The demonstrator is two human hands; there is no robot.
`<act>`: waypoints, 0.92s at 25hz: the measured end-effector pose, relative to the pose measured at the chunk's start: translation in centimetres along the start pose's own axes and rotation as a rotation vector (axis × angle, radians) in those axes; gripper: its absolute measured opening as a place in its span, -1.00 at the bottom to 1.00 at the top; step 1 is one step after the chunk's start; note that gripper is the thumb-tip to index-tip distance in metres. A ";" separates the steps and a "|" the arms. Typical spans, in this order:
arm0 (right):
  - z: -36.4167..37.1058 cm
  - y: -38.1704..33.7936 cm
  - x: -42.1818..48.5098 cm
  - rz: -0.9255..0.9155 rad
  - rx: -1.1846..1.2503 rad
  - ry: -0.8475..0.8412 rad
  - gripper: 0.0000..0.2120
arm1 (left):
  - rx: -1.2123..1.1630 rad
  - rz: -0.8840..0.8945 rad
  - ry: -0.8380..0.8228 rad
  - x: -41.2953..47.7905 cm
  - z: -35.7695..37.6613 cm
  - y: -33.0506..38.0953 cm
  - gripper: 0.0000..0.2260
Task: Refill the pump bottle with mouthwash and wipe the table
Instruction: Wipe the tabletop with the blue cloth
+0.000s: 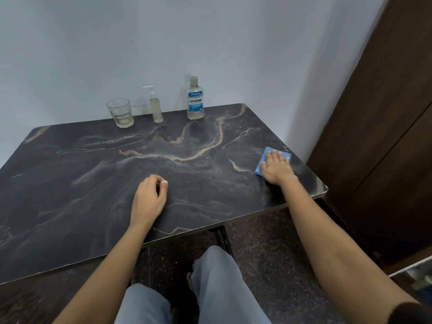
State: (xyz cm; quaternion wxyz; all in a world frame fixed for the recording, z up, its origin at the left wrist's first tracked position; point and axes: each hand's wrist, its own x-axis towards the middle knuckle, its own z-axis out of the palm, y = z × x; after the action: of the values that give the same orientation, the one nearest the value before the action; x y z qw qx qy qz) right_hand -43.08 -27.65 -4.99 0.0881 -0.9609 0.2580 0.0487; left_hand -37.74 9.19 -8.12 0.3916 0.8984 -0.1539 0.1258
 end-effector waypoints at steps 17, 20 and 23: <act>1.9 -6.9 -4.1 -0.589 0.008 0.033 -0.40 | -0.069 -0.150 0.317 0.8 -10.4 -6.7 -0.82; 1.1 -4.6 -0.1 -0.255 -0.019 0.047 -0.30 | 0.082 -0.269 0.375 -0.3 -15.4 -11.7 -0.76; 1.2 -8.5 2.6 -0.130 0.013 0.016 -0.36 | 0.112 -0.391 0.404 -1.5 -16.8 -14.1 -0.72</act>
State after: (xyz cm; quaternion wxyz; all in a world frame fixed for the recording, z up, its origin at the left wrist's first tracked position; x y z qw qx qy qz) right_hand -36.56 -21.42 -5.35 0.0954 -0.9754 0.1960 0.0333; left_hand -35.59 31.03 -6.95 0.3808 0.8880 0.1108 0.2327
